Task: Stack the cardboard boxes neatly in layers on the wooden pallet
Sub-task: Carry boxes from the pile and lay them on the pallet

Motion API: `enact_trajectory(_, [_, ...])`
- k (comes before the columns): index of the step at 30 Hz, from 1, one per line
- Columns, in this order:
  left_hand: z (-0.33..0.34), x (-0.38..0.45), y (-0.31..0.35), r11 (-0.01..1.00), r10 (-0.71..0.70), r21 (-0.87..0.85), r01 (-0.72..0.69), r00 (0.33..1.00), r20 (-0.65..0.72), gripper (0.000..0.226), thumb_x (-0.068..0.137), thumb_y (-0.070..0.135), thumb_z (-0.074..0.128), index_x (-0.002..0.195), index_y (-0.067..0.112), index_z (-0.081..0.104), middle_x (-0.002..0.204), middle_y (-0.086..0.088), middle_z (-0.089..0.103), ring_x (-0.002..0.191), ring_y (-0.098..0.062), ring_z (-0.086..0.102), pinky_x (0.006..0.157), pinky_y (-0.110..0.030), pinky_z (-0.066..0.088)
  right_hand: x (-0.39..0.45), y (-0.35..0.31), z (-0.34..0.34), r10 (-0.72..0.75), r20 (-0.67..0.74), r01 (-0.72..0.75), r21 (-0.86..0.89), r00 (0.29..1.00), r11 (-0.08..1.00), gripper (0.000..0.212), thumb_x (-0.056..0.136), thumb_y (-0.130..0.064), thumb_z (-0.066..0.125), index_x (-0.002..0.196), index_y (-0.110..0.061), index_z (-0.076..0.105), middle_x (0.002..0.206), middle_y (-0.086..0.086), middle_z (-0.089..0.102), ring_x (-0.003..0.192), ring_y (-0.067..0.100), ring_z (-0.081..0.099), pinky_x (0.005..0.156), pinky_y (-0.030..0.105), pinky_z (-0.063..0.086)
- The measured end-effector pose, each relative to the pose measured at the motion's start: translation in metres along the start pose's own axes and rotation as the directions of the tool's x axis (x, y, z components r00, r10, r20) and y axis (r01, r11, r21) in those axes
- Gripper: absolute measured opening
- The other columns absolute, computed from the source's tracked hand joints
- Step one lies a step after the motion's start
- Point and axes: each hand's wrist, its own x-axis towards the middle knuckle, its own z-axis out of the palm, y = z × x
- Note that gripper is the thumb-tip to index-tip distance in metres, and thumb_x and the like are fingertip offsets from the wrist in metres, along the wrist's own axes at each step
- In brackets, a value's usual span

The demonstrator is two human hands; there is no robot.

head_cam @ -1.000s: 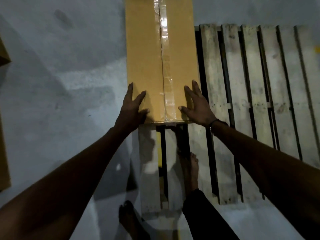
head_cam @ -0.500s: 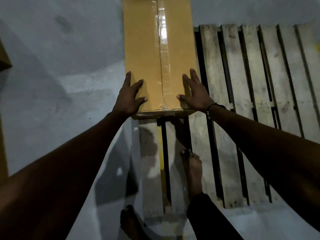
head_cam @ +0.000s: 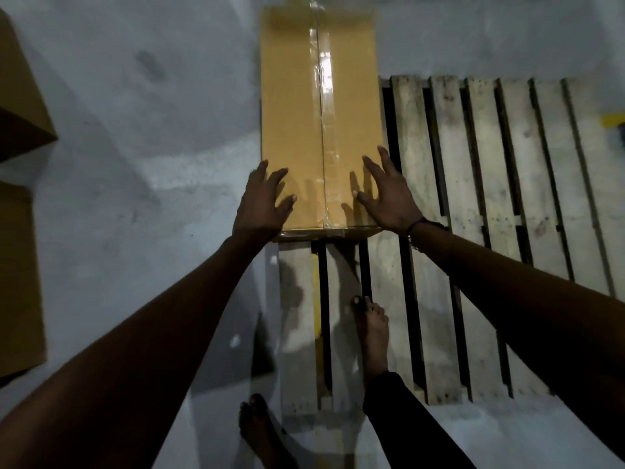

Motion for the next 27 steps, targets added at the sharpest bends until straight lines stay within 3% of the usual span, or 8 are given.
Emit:
enact_trajectory(2, [-0.028,-0.024,0.017,0.998,-0.017,-0.064,0.013,0.998,-0.065,0.052,0.100,0.027,0.065,0.148,0.015,0.050,0.164,-0.015,0.031,0.146,-0.023,0.033,0.110,-0.005,0.025,-0.015,-0.025,-0.027,-0.021,-0.025,0.023,0.049,0.999,0.999,0.074,0.098,-0.035,0.066,0.160,-0.018,0.030,0.172,0.006,0.004,0.153,0.035,0.023,0.120,0.055,0.032])
enact_trajectory(3, [-0.045,-0.038,0.024,0.997,-0.020,-0.081,0.013,0.996,-0.082,0.050,0.100,0.026,0.065,0.147,0.013,0.051,0.161,-0.015,0.035,0.145,-0.023,0.034,0.110,-0.005,0.025,-0.025,-0.040,-0.040,-0.029,-0.041,0.032,0.083,0.999,0.996,0.074,0.098,-0.035,0.067,0.160,-0.017,0.032,0.172,0.006,0.005,0.154,0.033,0.023,0.121,0.053,0.031])
enact_trajectory(6, [-0.094,-0.077,0.040,0.995,-0.033,-0.095,0.021,0.992,-0.124,0.048,0.100,0.026,0.064,0.143,0.010,0.053,0.152,-0.014,0.047,0.143,-0.028,0.040,0.117,-0.035,0.031,-0.054,-0.088,-0.079,-0.021,-0.099,0.037,0.164,0.995,0.986,0.071,0.098,-0.033,0.068,0.158,-0.015,0.036,0.172,0.006,0.010,0.154,0.026,0.025,0.122,0.043,0.030])
enact_trajectory(12, [-0.245,-0.183,0.087,0.980,-0.063,-0.199,-0.003,0.944,-0.324,0.039,0.097,0.021,0.068,0.135,0.013,0.059,0.134,-0.006,0.057,0.123,-0.022,0.056,0.104,-0.041,0.047,-0.137,-0.238,-0.174,-0.092,-0.189,0.140,0.256,0.978,0.956,0.060,0.098,-0.033,0.068,0.152,-0.016,0.046,0.170,0.002,0.017,0.155,0.017,0.021,0.114,0.022,0.022])
enact_trajectory(15, [-0.322,-0.243,0.106,0.968,-0.086,-0.252,-0.015,0.919,-0.386,0.037,0.098,0.024,0.068,0.133,0.021,0.059,0.134,-0.003,0.055,0.120,-0.017,0.057,0.097,-0.044,0.053,-0.188,-0.315,-0.209,-0.130,-0.211,0.192,0.307,0.969,0.932,0.058,0.098,-0.034,0.068,0.151,-0.019,0.049,0.170,-0.001,0.019,0.155,0.014,0.019,0.117,0.026,0.024])
enact_trajectory(17, [-0.368,-0.280,0.115,0.960,-0.100,-0.277,-0.028,0.894,-0.437,0.036,0.098,0.026,0.068,0.132,0.024,0.059,0.133,-0.001,0.056,0.118,-0.014,0.058,0.093,-0.040,0.053,-0.219,-0.360,-0.226,-0.161,-0.224,0.229,0.326,0.961,0.917,0.057,0.098,-0.037,0.068,0.150,-0.022,0.050,0.170,-0.004,0.020,0.154,0.012,0.022,0.120,0.038,0.032])
enact_trajectory(20, [-0.436,-0.340,0.125,0.944,-0.159,-0.329,-0.014,0.854,-0.495,0.035,0.098,0.028,0.066,0.132,0.025,0.058,0.135,0.003,0.056,0.118,-0.008,0.057,0.083,-0.028,0.051,-0.269,-0.428,-0.241,-0.230,-0.219,0.294,0.332,0.948,0.896,0.056,0.096,-0.042,0.068,0.148,-0.026,0.052,0.168,-0.006,0.024,0.152,0.011,0.027,0.109,0.053,0.046])
enact_trajectory(27, [-0.556,-0.452,0.116,0.913,-0.269,-0.409,0.005,0.762,-0.590,0.032,0.097,0.020,0.065,0.128,0.021,0.060,0.129,0.005,0.059,0.112,-0.006,0.058,0.086,-0.022,0.048,-0.342,-0.553,-0.239,-0.390,-0.127,0.409,0.349,0.912,0.843,0.056,0.095,-0.047,0.070,0.145,-0.028,0.054,0.167,-0.006,0.028,0.148,0.015,0.037,0.113,0.052,0.042])
